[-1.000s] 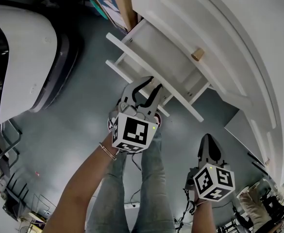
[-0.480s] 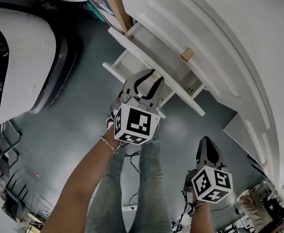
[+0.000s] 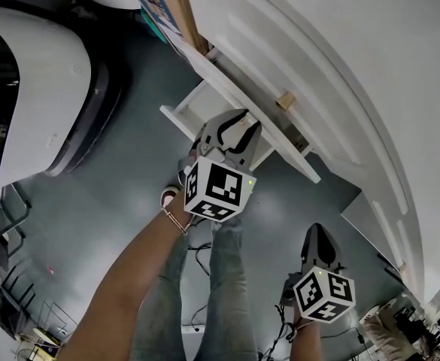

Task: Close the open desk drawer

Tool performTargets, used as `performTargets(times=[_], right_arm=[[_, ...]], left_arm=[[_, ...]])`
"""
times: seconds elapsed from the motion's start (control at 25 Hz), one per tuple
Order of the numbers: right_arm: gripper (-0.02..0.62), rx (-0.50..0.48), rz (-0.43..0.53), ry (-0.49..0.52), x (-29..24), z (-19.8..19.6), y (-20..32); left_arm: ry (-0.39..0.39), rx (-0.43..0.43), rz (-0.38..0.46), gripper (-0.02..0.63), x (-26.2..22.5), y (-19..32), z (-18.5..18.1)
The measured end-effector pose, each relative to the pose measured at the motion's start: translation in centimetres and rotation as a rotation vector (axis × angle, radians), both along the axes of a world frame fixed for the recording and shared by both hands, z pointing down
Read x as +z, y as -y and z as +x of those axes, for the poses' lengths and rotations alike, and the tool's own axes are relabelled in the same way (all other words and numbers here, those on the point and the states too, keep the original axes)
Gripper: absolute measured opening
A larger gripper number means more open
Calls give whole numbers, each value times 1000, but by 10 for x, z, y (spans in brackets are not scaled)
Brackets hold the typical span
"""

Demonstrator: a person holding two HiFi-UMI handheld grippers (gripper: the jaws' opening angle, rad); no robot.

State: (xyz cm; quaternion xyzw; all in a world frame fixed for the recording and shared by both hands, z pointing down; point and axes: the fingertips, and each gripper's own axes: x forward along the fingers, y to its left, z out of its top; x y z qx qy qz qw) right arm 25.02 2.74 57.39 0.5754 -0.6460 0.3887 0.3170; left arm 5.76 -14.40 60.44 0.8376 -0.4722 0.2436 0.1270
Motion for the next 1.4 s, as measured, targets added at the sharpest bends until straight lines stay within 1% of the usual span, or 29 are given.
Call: performTargets(times=[0.64, 0.84, 1.04, 1.2, 1.4], right_arm=[[6, 12, -2, 6, 1, 6, -2], [6, 15, -4, 5, 1, 7, -3], [6, 20, -4, 6, 0, 8, -5], [6, 18, -5, 8, 0, 7, -6], [6, 22, -7, 12, 0, 7, -8]], left_arm=[[6, 14, 16, 124, -1, 20, 10], [20, 27, 21, 124, -1, 27, 14], [0, 12, 22, 124, -1, 33, 18], [0, 4, 26, 124, 0, 39, 20], [2, 20, 24, 124, 0, 43, 23]])
